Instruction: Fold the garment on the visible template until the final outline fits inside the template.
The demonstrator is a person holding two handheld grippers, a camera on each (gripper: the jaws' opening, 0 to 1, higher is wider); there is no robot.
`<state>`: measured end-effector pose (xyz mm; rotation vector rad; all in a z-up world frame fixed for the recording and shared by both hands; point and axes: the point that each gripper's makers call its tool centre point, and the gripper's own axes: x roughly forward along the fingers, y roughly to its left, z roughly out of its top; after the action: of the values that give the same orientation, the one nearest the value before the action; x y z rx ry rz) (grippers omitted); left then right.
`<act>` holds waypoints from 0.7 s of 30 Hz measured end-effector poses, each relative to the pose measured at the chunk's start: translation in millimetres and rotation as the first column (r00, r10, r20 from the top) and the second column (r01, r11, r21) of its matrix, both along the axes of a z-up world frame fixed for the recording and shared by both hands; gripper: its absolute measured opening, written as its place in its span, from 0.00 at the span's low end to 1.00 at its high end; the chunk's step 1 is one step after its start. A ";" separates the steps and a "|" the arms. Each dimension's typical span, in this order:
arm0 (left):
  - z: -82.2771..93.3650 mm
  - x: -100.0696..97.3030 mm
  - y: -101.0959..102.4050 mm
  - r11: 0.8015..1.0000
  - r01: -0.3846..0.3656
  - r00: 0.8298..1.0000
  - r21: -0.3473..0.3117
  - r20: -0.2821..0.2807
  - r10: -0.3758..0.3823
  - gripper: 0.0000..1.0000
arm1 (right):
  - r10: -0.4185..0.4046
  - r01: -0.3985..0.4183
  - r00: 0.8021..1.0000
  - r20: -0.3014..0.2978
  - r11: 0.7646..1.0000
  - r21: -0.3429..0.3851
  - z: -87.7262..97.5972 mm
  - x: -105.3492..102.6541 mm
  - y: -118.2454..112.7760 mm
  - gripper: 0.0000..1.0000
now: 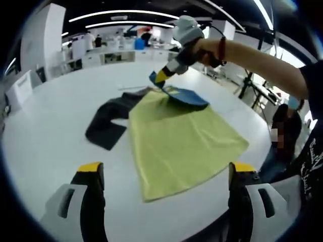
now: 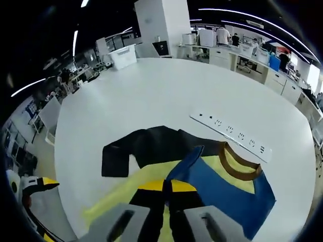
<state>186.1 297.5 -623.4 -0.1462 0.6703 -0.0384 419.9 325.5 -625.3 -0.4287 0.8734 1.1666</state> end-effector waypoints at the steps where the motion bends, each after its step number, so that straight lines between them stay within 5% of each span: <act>1: 0.1 -0.2 0.6 1.000 -0.003 1.000 -0.002 0.002 0.003 0.99 | 0.004 -0.004 1.000 0.001 1.000 -0.007 -3.1 -0.3 1.1 0.00; 21: -6.7 -0.1 7.6 1.000 0.006 1.000 0.016 -0.004 -0.006 0.99 | 0.003 -0.007 0.998 -0.065 0.999 -0.053 -60.4 -10.9 18.9 0.00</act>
<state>186.0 305.1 -630.1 -0.1289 0.6752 -0.0385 409.0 344.4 -685.7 -0.4387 0.9622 1.1691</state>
